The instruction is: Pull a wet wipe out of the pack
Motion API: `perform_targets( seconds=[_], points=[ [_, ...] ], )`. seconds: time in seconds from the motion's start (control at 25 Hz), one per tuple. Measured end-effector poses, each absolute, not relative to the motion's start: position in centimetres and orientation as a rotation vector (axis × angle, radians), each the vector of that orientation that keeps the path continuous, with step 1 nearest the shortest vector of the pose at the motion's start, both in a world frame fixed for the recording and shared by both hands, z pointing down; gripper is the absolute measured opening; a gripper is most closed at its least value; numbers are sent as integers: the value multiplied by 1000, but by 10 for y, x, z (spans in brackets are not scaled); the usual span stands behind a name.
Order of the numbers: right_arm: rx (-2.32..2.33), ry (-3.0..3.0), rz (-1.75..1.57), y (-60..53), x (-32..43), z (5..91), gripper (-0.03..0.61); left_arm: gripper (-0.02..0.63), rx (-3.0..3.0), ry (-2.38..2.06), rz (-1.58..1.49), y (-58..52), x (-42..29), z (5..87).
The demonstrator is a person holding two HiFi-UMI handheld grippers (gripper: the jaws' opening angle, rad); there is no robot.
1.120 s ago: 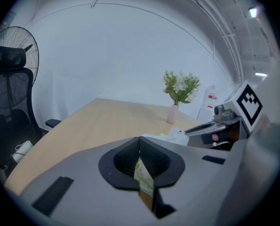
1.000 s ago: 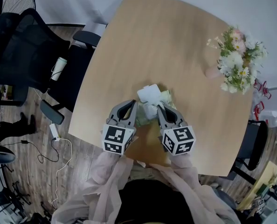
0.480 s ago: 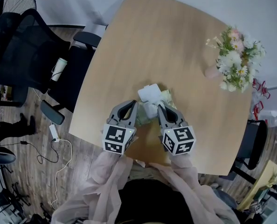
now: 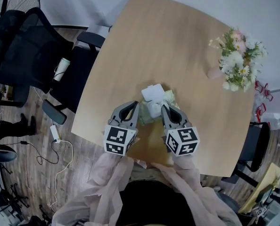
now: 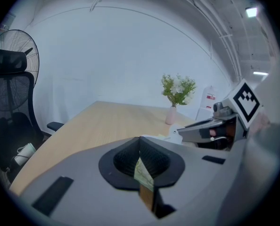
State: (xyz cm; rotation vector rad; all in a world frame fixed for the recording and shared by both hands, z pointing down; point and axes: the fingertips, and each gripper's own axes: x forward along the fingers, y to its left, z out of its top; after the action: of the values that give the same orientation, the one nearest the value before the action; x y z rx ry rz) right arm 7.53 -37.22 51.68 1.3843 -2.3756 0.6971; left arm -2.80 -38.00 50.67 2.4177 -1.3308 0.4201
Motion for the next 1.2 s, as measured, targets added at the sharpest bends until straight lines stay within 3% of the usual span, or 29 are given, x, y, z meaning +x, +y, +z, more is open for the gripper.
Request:
perform_targets(
  seconds=[1.2],
  points=[
    [1451, -2388, 650, -336, 74, 497, 15, 11, 2495, -1297, 414, -348, -25, 489]
  ],
)
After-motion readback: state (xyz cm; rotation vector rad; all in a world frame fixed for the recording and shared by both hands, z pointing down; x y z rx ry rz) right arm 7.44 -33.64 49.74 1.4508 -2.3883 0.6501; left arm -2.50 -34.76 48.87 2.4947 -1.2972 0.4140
